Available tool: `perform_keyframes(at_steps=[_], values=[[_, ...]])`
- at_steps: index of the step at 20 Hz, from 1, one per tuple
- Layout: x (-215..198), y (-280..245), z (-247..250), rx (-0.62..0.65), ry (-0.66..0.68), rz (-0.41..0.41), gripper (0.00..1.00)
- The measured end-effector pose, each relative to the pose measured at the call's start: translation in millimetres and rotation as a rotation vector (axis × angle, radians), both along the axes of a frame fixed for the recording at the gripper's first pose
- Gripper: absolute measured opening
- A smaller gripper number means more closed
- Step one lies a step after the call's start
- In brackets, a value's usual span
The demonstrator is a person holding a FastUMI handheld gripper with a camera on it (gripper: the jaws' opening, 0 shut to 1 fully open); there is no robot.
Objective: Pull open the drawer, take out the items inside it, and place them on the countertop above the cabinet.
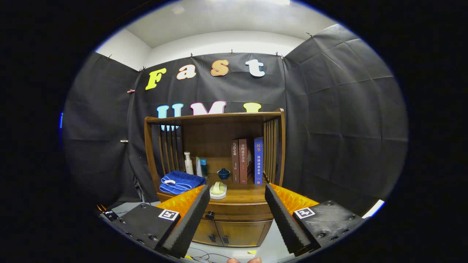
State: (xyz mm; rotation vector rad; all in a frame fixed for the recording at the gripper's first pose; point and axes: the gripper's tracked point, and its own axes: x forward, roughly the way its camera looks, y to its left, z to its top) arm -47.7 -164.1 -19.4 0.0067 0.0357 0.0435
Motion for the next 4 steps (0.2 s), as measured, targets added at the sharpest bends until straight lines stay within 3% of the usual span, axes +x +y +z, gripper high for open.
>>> perform_keyframes(at_steps=[4], values=[[0.1, -3.9, -0.3, -0.001, -0.001, -0.003, 0.99]])
